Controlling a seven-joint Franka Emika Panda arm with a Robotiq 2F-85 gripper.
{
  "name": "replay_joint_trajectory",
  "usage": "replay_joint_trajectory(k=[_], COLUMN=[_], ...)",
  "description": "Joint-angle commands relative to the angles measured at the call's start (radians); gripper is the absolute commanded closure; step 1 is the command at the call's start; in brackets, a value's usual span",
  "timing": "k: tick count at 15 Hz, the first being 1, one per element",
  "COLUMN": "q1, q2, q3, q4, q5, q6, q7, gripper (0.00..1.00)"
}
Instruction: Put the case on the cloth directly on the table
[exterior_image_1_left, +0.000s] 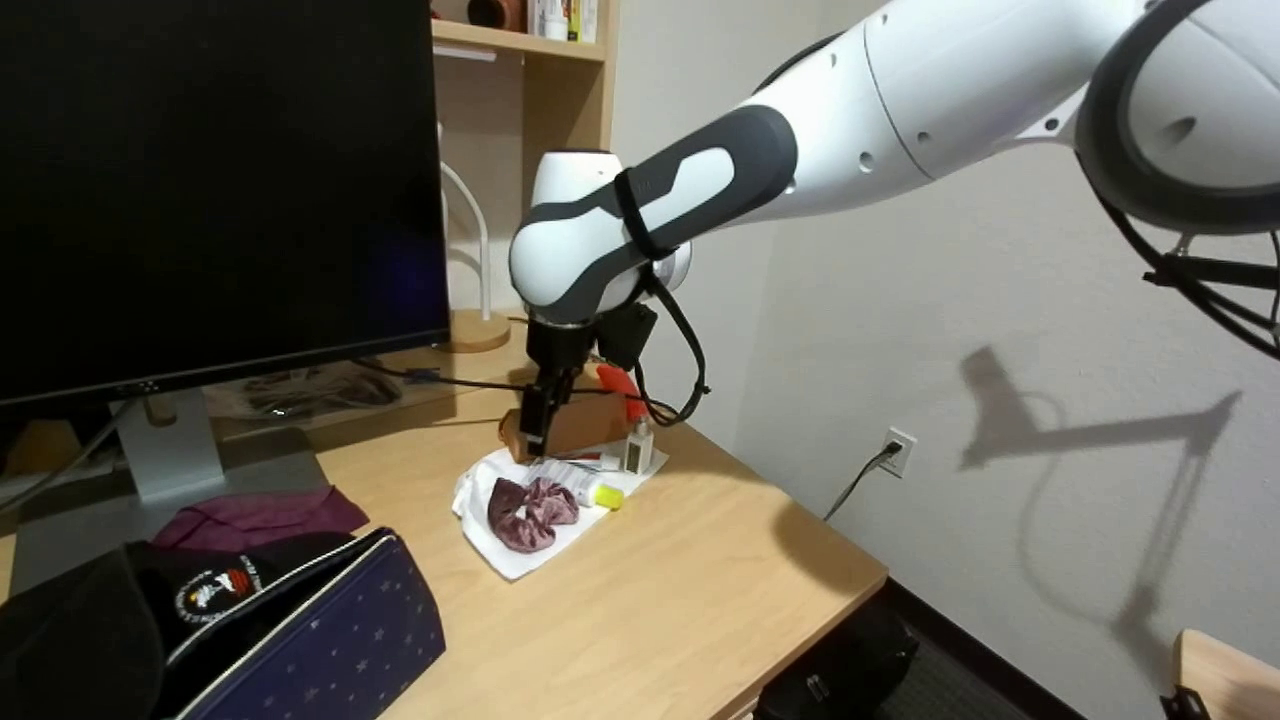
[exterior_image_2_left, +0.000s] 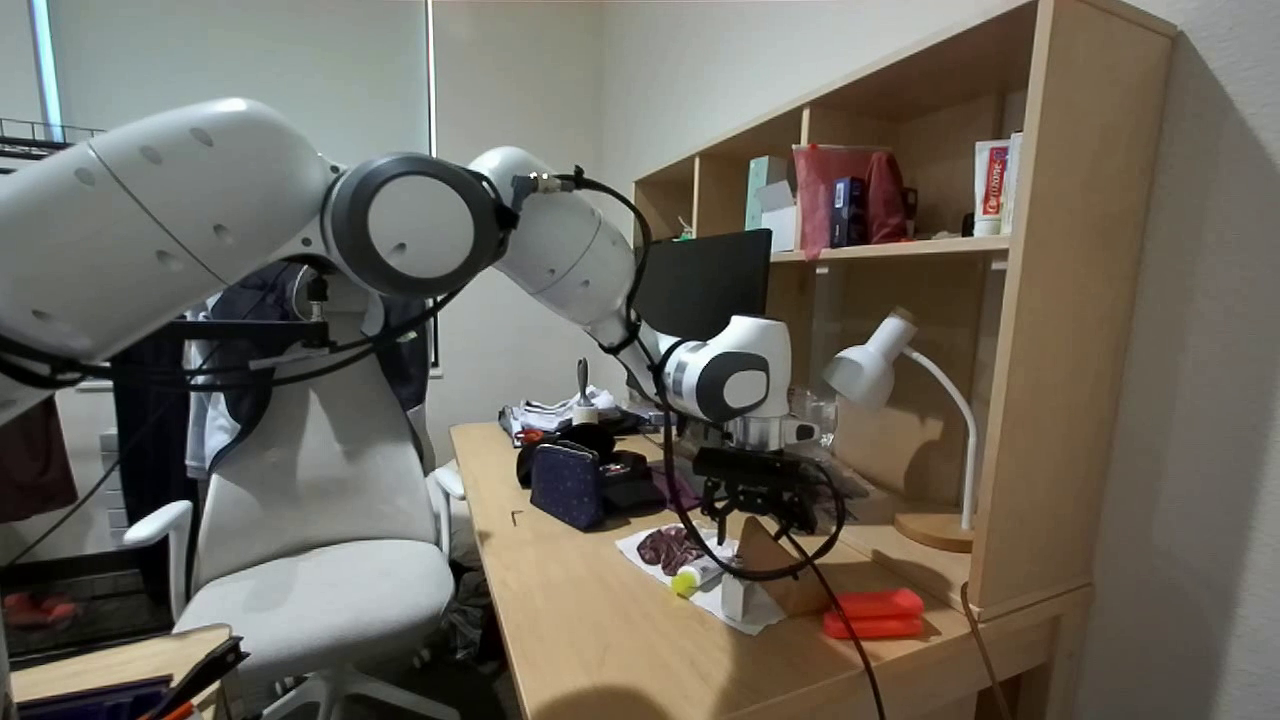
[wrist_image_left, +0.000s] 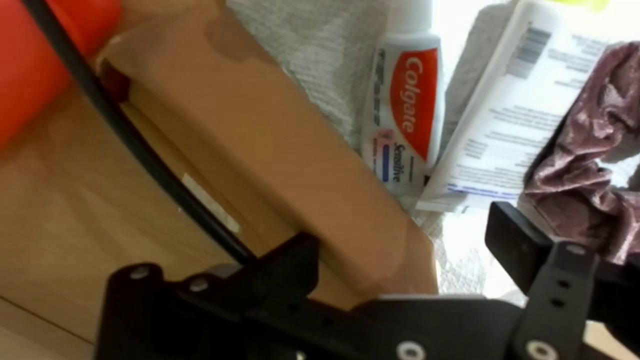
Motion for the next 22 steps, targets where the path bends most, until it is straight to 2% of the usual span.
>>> replay_joint_trajectory(k=[1,15,22], q1=[-0.018,0.008,-0.011], q2=[0.02,-0.062,-0.028], q3=[0.029,0.015,0.018], q4=[0.036,-0.001,0.003], q5=[-0.004,-0.026,-0.009], q6=[-0.046,0.002,-0.004], q7=[0.005,0.049,0.057], gripper=[0.0,0.0,0.0])
